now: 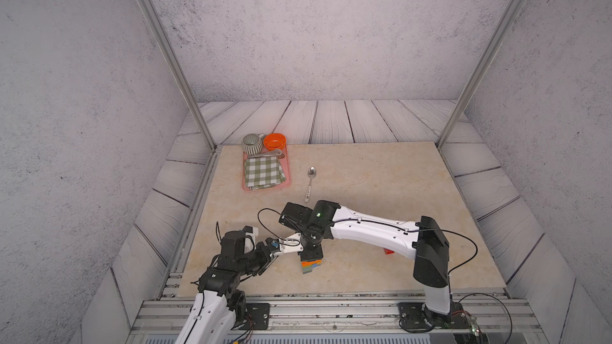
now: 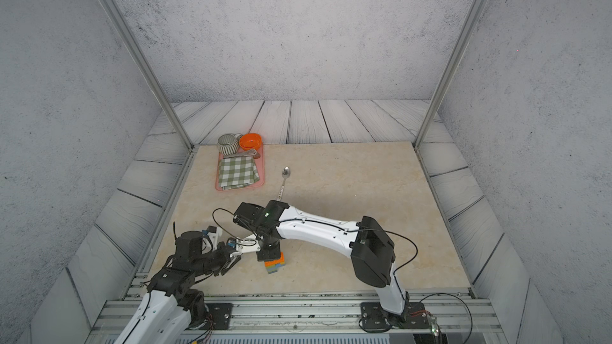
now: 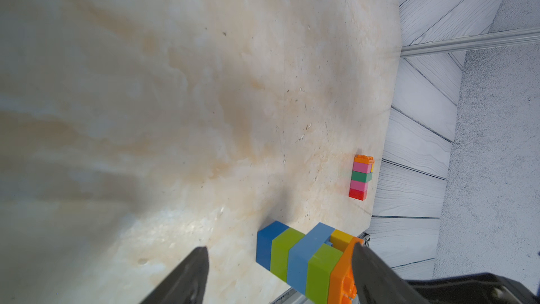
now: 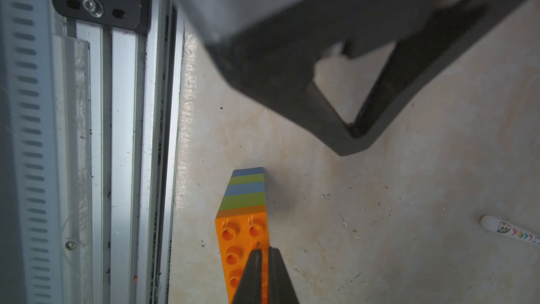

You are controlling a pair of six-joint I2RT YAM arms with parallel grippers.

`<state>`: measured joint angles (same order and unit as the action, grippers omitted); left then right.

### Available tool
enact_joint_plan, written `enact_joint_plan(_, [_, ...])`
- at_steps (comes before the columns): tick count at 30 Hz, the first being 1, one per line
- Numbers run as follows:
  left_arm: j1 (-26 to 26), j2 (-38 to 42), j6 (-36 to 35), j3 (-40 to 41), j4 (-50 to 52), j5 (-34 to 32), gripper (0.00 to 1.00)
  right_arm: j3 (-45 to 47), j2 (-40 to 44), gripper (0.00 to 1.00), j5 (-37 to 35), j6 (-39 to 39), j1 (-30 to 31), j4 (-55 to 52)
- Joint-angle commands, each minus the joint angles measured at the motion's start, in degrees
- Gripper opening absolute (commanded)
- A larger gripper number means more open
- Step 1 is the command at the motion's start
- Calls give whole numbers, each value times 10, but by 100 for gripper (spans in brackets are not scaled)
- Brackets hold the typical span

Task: Assemble the letter p with lego
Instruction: Pick up the lego brick from the center of the board.

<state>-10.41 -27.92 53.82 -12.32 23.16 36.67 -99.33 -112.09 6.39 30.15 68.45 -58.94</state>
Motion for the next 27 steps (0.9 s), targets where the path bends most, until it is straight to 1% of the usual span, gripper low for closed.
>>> enact_joint_plan(1, [-3, 11, -8, 1, 7, -10, 81, 15, -10, 10, 16, -7, -1, -1])
enact_joint_plan(6, [-3, 25, -2, 4, 10, -19, 80, 28, -17, 8, 24, -10, 0, 6])
enact_joint_plan(13, [-3, 23, -2, 2, 11, -22, 79, 35, -47, 5, 12, -17, 8, 5])
enact_joint_plan(15, [-2, 23, -2, 2, 10, -23, 79, 39, -50, 3, 8, -17, 11, 4])
enact_joint_plan(20, [-2, 23, -2, 2, 11, -23, 79, 45, -39, 2, 1, -17, 12, -2])
enact_joint_plan(21, [-2, 23, -2, 2, 11, -24, 79, 45, -30, 5, 1, -18, 12, 1])
enact_joint_plan(24, [-2, 23, -2, 1, 11, -25, 79, 34, 5, 19, -7, -21, 11, 6])
enact_joint_plan(26, [-2, 23, -3, 1, 11, -25, 79, 21, 24, 32, -19, -20, 11, 9])
enact_joint_plan(27, [-2, 23, -3, 1, 11, -25, 79, 17, 31, 36, -23, -18, 10, 9])
